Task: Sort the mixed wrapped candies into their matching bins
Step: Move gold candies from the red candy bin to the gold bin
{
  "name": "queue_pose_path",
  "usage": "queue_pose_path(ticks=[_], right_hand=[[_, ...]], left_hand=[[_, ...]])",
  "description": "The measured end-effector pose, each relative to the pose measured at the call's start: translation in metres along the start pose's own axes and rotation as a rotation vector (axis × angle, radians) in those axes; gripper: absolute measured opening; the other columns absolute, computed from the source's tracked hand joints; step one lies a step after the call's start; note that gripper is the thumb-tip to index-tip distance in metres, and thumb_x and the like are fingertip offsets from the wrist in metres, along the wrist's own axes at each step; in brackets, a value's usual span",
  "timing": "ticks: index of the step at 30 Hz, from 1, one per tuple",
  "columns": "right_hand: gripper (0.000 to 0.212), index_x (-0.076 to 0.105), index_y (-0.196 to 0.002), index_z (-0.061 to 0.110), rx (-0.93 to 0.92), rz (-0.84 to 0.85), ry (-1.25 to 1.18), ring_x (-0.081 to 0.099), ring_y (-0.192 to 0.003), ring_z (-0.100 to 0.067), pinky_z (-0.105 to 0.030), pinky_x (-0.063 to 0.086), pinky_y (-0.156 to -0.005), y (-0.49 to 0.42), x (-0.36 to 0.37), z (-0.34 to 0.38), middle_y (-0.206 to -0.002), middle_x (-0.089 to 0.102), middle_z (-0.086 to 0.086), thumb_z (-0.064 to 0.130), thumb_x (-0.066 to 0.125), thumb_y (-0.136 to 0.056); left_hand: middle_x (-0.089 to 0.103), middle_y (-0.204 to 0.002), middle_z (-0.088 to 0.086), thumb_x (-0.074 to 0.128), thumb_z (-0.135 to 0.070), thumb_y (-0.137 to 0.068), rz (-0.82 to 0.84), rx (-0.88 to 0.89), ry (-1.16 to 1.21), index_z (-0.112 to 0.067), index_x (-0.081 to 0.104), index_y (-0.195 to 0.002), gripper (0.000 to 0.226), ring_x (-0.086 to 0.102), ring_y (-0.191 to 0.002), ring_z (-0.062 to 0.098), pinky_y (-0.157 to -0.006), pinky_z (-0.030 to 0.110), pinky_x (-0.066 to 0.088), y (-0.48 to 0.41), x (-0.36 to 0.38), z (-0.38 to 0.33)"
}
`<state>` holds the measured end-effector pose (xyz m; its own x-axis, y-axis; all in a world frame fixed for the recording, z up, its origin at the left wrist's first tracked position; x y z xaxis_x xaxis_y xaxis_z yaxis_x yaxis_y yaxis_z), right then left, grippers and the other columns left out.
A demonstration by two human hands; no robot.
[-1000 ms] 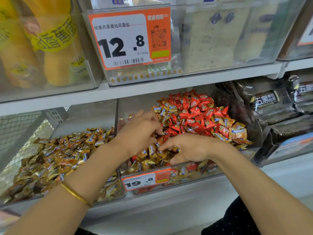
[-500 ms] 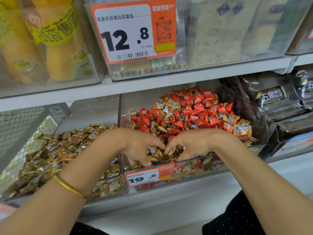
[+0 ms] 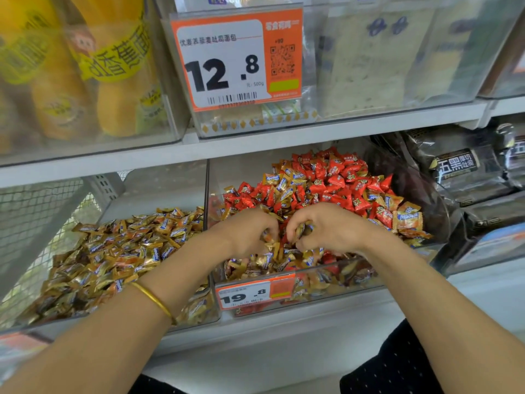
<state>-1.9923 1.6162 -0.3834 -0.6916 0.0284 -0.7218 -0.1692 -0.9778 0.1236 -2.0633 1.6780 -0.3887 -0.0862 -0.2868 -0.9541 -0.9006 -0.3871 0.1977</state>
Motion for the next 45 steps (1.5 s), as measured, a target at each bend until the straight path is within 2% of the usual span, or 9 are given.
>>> queue_pose_path(ticks=[10, 18, 22, 27, 31, 37, 40, 42, 45], right_hand=[[0.015, 0.068, -0.096, 0.015, 0.183, -0.168, -0.834, 0.059, -0.054, -0.014, -0.016, 0.031, -0.034, 0.013, -0.031, -0.027, -0.098, 0.061, -0.003, 0.007, 0.067, -0.084], [0.019, 0.066, -0.09, 0.016, 0.196, -0.097, -1.523, 0.052, -0.047, -0.011, -0.012, 0.027, -0.027, 0.009, -0.017, -0.014, -0.069, 0.056, -0.006, 0.01, 0.061, -0.072], [0.046, 0.069, -0.09, 0.014, 0.122, 0.006, -1.671, 0.054, -0.047, -0.012, -0.014, 0.03, -0.026, 0.001, -0.001, 0.009, -0.07, 0.058, -0.008, 0.001, 0.086, -0.05], [0.019, 0.064, -0.089, 0.013, 0.079, -0.002, -1.47, 0.053, -0.047, -0.013, -0.013, 0.028, -0.027, -0.01, 0.017, 0.053, -0.077, 0.052, -0.01, 0.006, 0.062, -0.072], [0.017, 0.066, -0.092, 0.014, -0.009, 0.027, -1.078, 0.058, -0.053, -0.016, -0.016, 0.031, -0.031, -0.027, 0.036, 0.102, -0.084, 0.059, -0.009, 0.006, 0.067, -0.077], [0.026, 0.059, -0.117, 0.02, 0.026, -0.018, -0.411, 0.061, -0.078, -0.017, -0.022, 0.052, -0.046, -0.066, 0.071, 0.166, -0.121, 0.055, -0.006, 0.029, 0.059, -0.092], [0.051, 0.036, -0.143, 0.019, 0.085, 0.085, -0.34, 0.044, -0.127, -0.024, -0.041, 0.056, -0.084, -0.071, 0.082, 0.172, -0.151, 0.03, -0.001, 0.041, 0.043, -0.097], [0.049, 0.032, -0.145, 0.019, 0.079, 0.064, -0.41, 0.036, -0.134, -0.027, -0.037, 0.052, -0.092, -0.068, 0.078, 0.17, -0.154, 0.025, -0.004, 0.033, 0.042, -0.1], [0.046, 0.036, -0.143, 0.014, 0.079, -0.019, -0.541, 0.042, -0.127, -0.023, -0.031, 0.048, -0.095, -0.064, 0.068, 0.155, -0.148, 0.034, -0.009, 0.012, 0.047, -0.098]], left_hand=[[0.05, -0.103, 0.005, 0.064, -0.004, -0.086, -0.229, -0.06, 0.771, -0.016, 0.056, -0.107, 0.025, 0.065, -0.077, 0.018, -0.062, 0.026, 0.059, 0.013, -0.039, 0.013], [0.061, -0.085, 0.002, 0.061, 0.001, -0.082, -0.378, 0.022, 1.366, -0.015, 0.055, -0.108, 0.031, 0.065, -0.068, 0.007, -0.058, 0.019, 0.053, 0.044, -0.062, 0.021], [0.065, -0.072, -0.004, 0.062, -0.003, -0.074, -0.444, 0.112, 1.502, -0.012, 0.058, -0.104, 0.032, 0.064, -0.063, 0.006, -0.056, 0.02, 0.052, 0.065, -0.065, 0.035], [0.065, -0.078, 0.003, 0.065, -0.008, -0.066, -0.544, 0.109, 1.686, -0.009, 0.058, -0.1, 0.035, 0.062, -0.061, 0.01, -0.051, 0.02, 0.051, 0.095, -0.059, 0.077], [0.065, -0.082, 0.005, 0.062, -0.003, -0.073, -0.599, 0.022, 1.71, -0.009, 0.06, -0.1, 0.027, 0.063, -0.065, 0.012, -0.056, 0.021, 0.054, 0.118, -0.05, 0.115], [0.064, -0.106, 0.013, 0.054, -0.002, -0.092, -0.777, -0.275, 1.221, -0.011, 0.06, -0.107, 0.018, 0.066, -0.086, 0.021, -0.074, 0.033, 0.058, 0.149, -0.039, 0.175], [0.062, -0.117, 0.0, 0.047, -0.006, -0.096, -0.68, -0.306, 0.989, -0.024, 0.057, -0.121, 0.033, 0.061, -0.105, 0.017, -0.099, 0.043, 0.046, 0.151, -0.037, 0.173], [0.051, -0.128, -0.007, 0.046, -0.004, -0.095, -0.653, -0.297, 0.896, -0.027, 0.053, -0.128, 0.041, 0.047, -0.123, 0.012, -0.109, 0.038, 0.036, 0.153, -0.04, 0.169], [0.045, -0.138, -0.001, 0.042, -0.002, -0.096, -0.685, -0.275, 0.817, -0.027, 0.053, -0.129, 0.043, 0.051, -0.107, 0.005, -0.088, 0.014, 0.044, 0.154, -0.05, 0.16]])
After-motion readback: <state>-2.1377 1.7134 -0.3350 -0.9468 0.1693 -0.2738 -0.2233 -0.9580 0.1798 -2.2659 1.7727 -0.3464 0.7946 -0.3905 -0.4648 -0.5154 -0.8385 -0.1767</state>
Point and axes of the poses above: each hand's wrist, its own y-axis away from the middle knuckle, its own x-axis out of the palm, z = x × y, the point moved 9 cm from there along -y, towards the middle knuckle
